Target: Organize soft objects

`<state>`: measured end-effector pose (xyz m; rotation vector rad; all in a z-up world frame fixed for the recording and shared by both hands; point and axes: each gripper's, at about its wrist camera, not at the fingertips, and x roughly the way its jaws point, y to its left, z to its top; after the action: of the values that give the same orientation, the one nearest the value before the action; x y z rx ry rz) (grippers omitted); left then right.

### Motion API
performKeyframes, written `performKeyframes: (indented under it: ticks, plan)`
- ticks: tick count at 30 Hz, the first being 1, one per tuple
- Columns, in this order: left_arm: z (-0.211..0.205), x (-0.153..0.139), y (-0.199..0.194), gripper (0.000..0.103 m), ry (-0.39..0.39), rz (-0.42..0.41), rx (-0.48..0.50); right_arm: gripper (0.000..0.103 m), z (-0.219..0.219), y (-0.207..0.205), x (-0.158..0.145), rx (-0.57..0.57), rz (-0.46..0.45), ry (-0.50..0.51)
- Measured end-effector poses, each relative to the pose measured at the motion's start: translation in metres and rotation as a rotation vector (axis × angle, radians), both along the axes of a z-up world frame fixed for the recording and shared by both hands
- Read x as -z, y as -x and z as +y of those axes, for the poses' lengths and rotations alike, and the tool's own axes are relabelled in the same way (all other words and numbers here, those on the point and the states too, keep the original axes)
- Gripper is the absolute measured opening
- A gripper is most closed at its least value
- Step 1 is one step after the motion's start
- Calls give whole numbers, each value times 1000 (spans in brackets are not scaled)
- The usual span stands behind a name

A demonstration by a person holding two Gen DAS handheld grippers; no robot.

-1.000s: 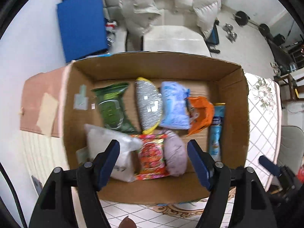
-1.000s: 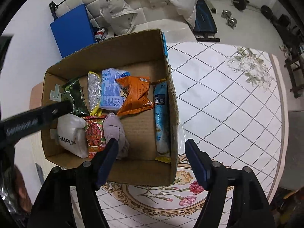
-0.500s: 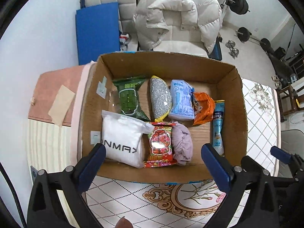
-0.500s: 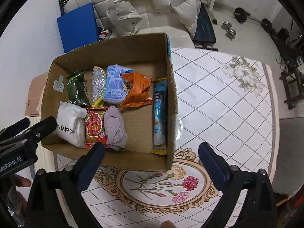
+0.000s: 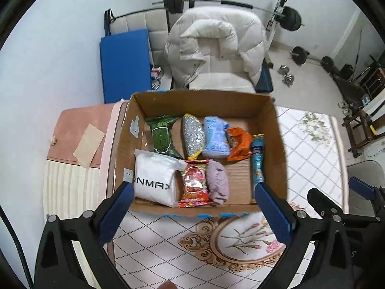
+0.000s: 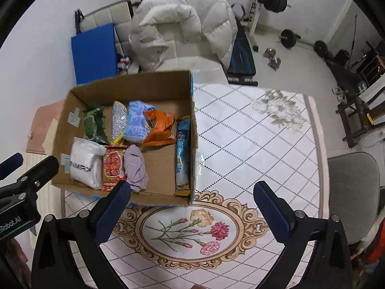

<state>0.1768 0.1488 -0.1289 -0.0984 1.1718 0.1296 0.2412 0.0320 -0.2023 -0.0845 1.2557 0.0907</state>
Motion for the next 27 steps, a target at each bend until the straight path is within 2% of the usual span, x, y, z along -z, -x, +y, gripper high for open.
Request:
performKeyframes:
  ticks: [9, 16, 21, 27]
  plan:
    - [-15, -69, 62, 103, -16, -116, 9, 103, -19, 67, -91, -33, -154, -30]
    - [-25, -117, 119, 103, -33, -192, -9, 103, -30, 120, -145, -47, -232, -60]
    - [-31, -139, 146, 103, -48, -228, -12, 103, -39, 150, -176, -44, -275, -78]
    - [-28, -153, 166, 103, 5, -251, -25, 103, -41, 178, -204, -55, -331, -77]
